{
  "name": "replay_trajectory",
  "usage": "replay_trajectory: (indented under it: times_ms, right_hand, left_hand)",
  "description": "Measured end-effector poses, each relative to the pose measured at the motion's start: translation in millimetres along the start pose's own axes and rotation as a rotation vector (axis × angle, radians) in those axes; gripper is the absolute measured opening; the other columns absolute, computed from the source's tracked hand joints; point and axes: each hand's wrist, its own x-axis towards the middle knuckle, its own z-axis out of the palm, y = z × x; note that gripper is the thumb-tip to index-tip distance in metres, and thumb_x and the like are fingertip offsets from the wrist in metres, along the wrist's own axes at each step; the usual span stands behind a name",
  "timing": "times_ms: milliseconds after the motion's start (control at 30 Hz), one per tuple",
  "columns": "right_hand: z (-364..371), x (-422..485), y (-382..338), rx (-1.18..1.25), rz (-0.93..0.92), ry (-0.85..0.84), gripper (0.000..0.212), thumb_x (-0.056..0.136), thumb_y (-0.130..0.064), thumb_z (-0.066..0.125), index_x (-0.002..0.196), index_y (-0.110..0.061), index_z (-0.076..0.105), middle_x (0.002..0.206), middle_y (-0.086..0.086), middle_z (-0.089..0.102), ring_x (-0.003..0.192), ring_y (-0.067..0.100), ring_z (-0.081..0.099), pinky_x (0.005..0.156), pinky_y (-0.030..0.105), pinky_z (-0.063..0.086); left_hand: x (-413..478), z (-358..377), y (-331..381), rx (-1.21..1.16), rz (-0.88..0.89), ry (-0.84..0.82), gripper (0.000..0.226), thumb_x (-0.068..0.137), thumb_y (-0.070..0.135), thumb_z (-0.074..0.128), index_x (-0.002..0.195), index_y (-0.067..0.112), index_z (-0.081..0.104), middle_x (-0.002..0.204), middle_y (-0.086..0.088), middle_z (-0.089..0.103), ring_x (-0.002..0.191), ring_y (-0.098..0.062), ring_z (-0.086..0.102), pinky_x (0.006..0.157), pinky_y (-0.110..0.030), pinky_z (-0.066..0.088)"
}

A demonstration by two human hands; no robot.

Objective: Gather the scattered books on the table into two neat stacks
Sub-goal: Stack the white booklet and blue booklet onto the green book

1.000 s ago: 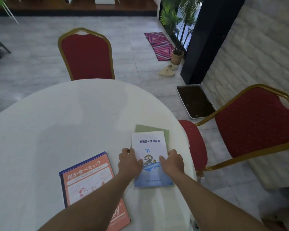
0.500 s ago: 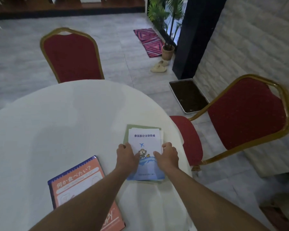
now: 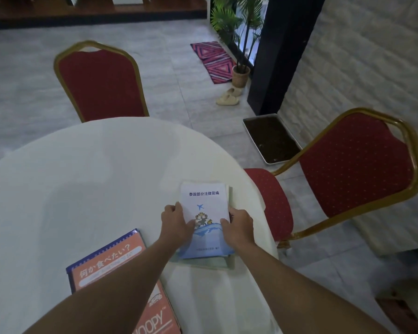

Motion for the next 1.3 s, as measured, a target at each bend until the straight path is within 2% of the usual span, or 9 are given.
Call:
replay_trajectory:
  times_ms: [133,233,300,433,667,833,1067,1200,1300]
  right_hand:
    - [1.4,-0.3,0.2,-0.064,0.007,-0.005,0.010,0.089,-0.016,0.065,0.084,-0.007,0.064,0.098,0.014,0.065,0.088,0.029,0.063,0.071,0.025,0.038]
    - [-3.2,-3.6,-0.2,-0.088,-0.010,0.033,0.028,0.089,-0.019,0.068,0.069,-0.013,0.048,0.091,0.012,0.060,0.078,0.023,0.052,0.069,0.026,0.034]
    - [-5.7,-5.2,0.3,-0.105,-0.006,0.052,0.031,0.087,-0.023,0.069,0.065,-0.008,0.053,0.085,0.010,0.063,0.072,0.021,0.051,0.062,0.025,0.033]
    - [-12.0,-8.7,-0.4,-0.119,0.029,0.057,0.029,0.086,-0.025,0.071,0.071,0.000,0.069,0.072,0.005,0.066,0.061,0.018,0.052,0.046,0.020,0.030]
    - [-10.8,-14.4,2.3,-0.127,0.059,0.053,0.023,0.087,-0.031,0.071,0.078,-0.010,0.068,0.084,0.003,0.069,0.073,0.019,0.060,0.059,0.025,0.037]
    - [-17.7,-16.9,2.8,-0.156,0.095,0.000,0.031,0.089,-0.035,0.071,0.078,-0.006,0.069,0.073,0.001,0.064,0.067,0.017,0.057,0.047,0.019,0.031]
    - [-12.4,-20.5,3.9,-0.170,0.108,-0.021,0.032,0.092,-0.042,0.065,0.092,-0.010,0.063,0.096,0.007,0.068,0.091,0.026,0.065,0.067,0.029,0.042]
    - [-12.3,-21.9,4.0,-0.135,0.090,-0.012,0.027,0.091,-0.039,0.066,0.093,-0.013,0.059,0.096,0.005,0.067,0.091,0.025,0.064,0.077,0.035,0.052]
    - [-14.0,-22.6,4.5,-0.126,0.090,-0.013,0.024,0.090,-0.038,0.066,0.096,-0.015,0.058,0.097,0.004,0.068,0.092,0.025,0.064,0.078,0.033,0.051]
  left_hand:
    - [-3.8,1.5,-5.1,-0.005,0.019,-0.052,0.080,0.092,0.035,0.057,0.151,0.002,0.016,0.154,-0.018,0.023,0.140,-0.037,0.027,0.113,-0.043,0.032]
    - [-2.8,1.3,-8.9,-0.066,0.059,-0.086,0.083,0.091,0.033,0.057,0.152,0.000,0.012,0.158,-0.017,0.021,0.143,-0.033,0.029,0.115,-0.043,0.032]
    - [-4.3,-1.3,-9.1,-0.054,0.068,-0.083,0.082,0.093,0.033,0.055,0.154,0.003,0.008,0.160,-0.013,0.020,0.143,-0.030,0.031,0.114,-0.040,0.033]
    - [-2.4,-2.6,-8.7,-0.006,0.067,-0.025,0.070,0.094,0.037,0.054,0.149,0.006,0.023,0.148,-0.013,0.036,0.130,-0.031,0.045,0.103,-0.041,0.044]
    - [-2.5,-6.6,-5.1,0.036,0.043,0.023,0.048,0.088,0.040,0.062,0.122,0.010,0.048,0.115,-0.013,0.048,0.113,-0.034,0.050,0.091,-0.042,0.046]
    - [-6.7,-7.1,-7.9,-0.006,0.025,0.037,0.060,0.086,0.044,0.065,0.133,0.014,0.044,0.120,-0.010,0.050,0.110,-0.033,0.056,0.093,-0.042,0.046]
    - [-10.2,-6.6,-7.3,0.049,0.033,0.008,0.053,0.089,0.048,0.058,0.127,0.013,0.046,0.112,-0.012,0.049,0.104,-0.034,0.057,0.089,-0.042,0.048]
    - [-9.6,-7.6,-8.1,0.100,0.042,-0.021,0.057,0.091,0.043,0.057,0.135,0.010,0.042,0.118,-0.014,0.047,0.110,-0.035,0.055,0.092,-0.041,0.046]
    - [-9.3,-5.3,-8.6,0.102,0.038,-0.028,0.063,0.090,0.044,0.057,0.140,0.010,0.040,0.120,-0.015,0.047,0.112,-0.035,0.054,0.094,-0.041,0.046]
